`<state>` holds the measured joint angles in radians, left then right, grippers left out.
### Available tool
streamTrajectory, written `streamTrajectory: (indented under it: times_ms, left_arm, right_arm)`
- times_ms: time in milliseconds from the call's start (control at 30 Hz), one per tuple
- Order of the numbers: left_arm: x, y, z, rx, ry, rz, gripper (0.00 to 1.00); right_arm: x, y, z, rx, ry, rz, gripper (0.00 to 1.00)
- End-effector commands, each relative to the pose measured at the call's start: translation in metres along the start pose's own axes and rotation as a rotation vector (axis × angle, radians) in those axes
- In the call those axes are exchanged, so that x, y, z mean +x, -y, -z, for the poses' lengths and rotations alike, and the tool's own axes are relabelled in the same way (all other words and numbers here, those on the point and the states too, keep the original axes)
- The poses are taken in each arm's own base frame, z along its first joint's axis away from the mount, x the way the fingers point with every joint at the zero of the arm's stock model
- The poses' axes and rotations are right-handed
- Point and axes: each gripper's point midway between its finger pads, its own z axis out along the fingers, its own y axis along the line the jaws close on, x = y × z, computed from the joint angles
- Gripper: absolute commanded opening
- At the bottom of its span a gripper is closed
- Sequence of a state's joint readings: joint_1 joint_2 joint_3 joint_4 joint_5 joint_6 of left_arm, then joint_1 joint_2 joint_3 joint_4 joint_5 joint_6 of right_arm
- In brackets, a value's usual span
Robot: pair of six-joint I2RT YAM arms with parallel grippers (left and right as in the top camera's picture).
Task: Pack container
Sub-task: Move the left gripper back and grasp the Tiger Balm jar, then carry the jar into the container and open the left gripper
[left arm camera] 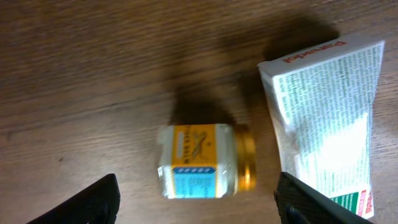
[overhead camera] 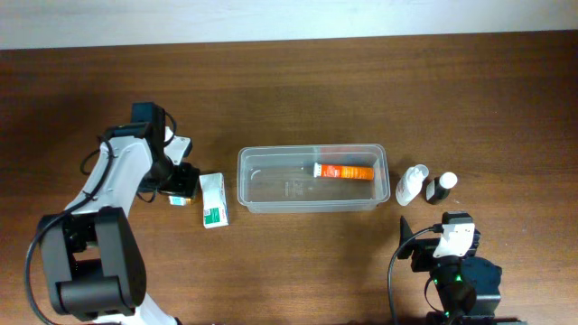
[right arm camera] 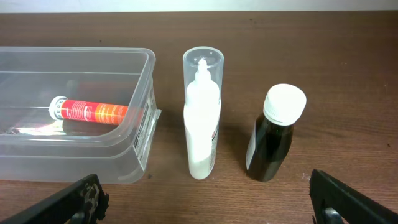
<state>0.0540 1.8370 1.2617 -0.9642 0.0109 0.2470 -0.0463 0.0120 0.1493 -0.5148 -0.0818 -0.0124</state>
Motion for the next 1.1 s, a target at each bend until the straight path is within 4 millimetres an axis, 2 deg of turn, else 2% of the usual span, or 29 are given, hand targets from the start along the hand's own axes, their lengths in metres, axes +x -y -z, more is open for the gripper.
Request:
streamTrajectory:
  times_ms: [0,200,300,433,533,633,733,767,867,933,967,1000,1067]
  left_arm:
    - [0.004,0.005,-0.013,0.016,-0.030,-0.028,0.80]
    - [0.008,0.006,-0.028,0.026,-0.071,-0.027,0.71]
    - [0.009,0.006,-0.030,0.028,-0.077,-0.026,0.65]
    - [0.008,0.006,-0.029,0.027,-0.074,-0.026,0.51]
    - [0.009,0.006,-0.028,0.028,-0.080,-0.022,0.34]
    - [0.005,0.005,-0.016,0.029,-0.086,-0.023,0.26]
    - [-0.007,0.003,0.012,0.027,-0.072,-0.023,0.16]
    - [-0.014,0.002,0.027,0.025,-0.063,-0.025,0.09]
    - [-0.033,0.008,0.073,0.037,-0.013,-0.024,0.04]
    - [-0.046,0.020,0.104,0.066,0.040,-0.023,0.04]
    - [-0.057,0.035,0.133,0.099,0.094,-0.019,0.04]
    - [-0.064,0.049,0.152,0.127,0.132,-0.015,0.04]
    - [-0.070,0.072,0.171,0.170,0.172,-0.013,0.06]
  right_arm:
    - [0.002,-0.001,-0.001,-0.006,0.001,0.003,0.98]
    - [0.002,-0.001,-0.001,-0.006,0.001,0.003,0.98]
    - [0.002,-0.001,-0.001,-0.006,0.001,0.003,0.98]
    - [0.002,-0.001,-0.001,-0.006,0.001,0.003,0.98]
    - [0.002,-0.001,-0.001,-0.006,0.001,0.003,0.99]
    - [0.002,-0.001,-0.001,-0.006,0.001,0.003,0.98]
    - [0.002,0.000,-0.001,-0.005,0.001,0.003,0.98]
    - [0.002,-0.001,-0.001,-0.006,0.001,0.003,0.98]
    - [0.002,-0.001,-0.001,-0.006,0.001,0.003,0.98]
    - [0.002,-0.001,-0.001,-0.006,0.001,0.003,0.98]
    - [0.002,-0.001,-0.001,-0.006,0.001,0.003,0.98]
    - [0.002,-0.001,-0.001,-0.006,0.001,0.003,0.98]
    - [0.002,0.000,-0.001,-0.005,0.001,0.003,0.98]
